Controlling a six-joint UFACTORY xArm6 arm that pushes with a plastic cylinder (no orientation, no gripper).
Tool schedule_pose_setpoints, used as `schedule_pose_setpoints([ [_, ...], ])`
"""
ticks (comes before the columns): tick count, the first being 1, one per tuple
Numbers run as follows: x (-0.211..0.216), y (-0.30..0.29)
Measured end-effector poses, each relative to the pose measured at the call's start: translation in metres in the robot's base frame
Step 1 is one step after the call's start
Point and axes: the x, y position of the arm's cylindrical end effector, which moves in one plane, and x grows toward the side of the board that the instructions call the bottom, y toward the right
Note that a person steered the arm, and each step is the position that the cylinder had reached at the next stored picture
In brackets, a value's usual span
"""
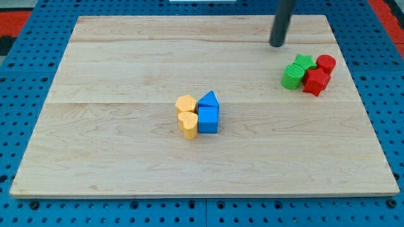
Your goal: Separate the yellow hexagon from the yellow heart
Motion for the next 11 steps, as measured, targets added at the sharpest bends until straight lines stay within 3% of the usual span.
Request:
schedule_pose_setpoints([
  [1,0.004,-0.039],
  [3,0.046,-0.052],
  [6,0.085,-0.257],
  [9,0.211,-0.287],
  [11,0.234,-0.254],
])
